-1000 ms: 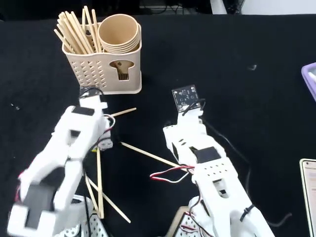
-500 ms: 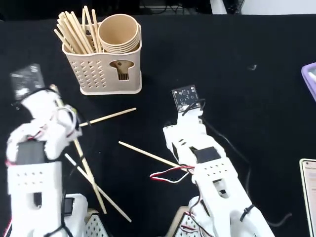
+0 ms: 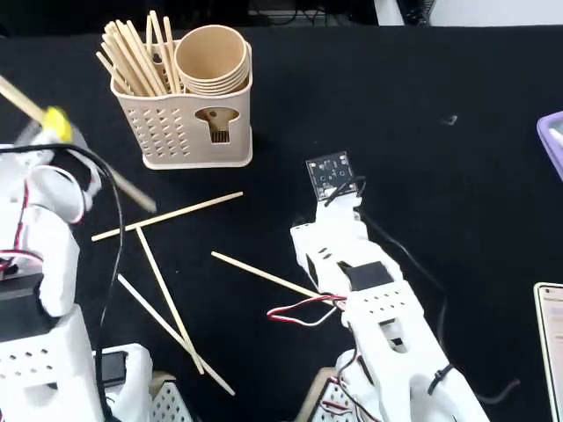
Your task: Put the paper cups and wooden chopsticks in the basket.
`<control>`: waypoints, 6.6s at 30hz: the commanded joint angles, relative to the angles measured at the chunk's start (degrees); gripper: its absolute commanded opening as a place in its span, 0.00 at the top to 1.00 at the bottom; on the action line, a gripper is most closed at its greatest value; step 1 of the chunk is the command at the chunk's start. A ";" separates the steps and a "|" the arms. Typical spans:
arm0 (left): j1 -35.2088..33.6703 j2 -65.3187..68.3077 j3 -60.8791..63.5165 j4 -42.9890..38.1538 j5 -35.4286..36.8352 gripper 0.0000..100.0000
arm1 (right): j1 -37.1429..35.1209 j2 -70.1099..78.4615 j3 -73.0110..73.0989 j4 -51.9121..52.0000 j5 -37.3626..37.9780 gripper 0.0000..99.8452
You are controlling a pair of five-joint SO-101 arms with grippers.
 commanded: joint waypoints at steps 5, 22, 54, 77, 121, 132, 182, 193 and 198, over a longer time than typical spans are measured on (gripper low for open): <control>-0.57 4.48 -4.44 -25.05 5.19 0.97 | 0.62 -2.33 -0.13 -0.97 0.09 0.89; 2.86 35.96 -16.40 -43.34 5.01 0.97 | 0.62 -2.15 -0.13 -1.23 0.09 0.89; -1.01 39.65 -33.89 26.64 -18.64 0.82 | 0.53 -2.33 -0.13 -0.88 0.09 0.89; 3.74 39.65 18.95 13.98 -18.90 0.82 | 0.53 -2.33 -0.22 -0.88 0.09 0.89; 3.65 38.95 34.51 3.52 5.01 0.97 | 0.53 -2.42 -0.22 -0.88 0.09 0.89; 3.56 38.95 13.85 23.38 5.01 0.97 | 0.70 -2.42 -0.22 -0.88 0.09 0.89; 11.74 48.35 -32.31 -24.79 -20.22 0.97 | 0.53 -2.33 -0.13 -0.88 0.09 0.89; 11.47 49.05 -35.91 -12.40 -20.13 0.84 | 0.53 -2.33 -0.13 -0.88 0.09 0.89; 7.16 49.05 -45.14 3.16 -20.13 0.84 | 0.53 -2.33 -0.13 -0.88 0.09 0.89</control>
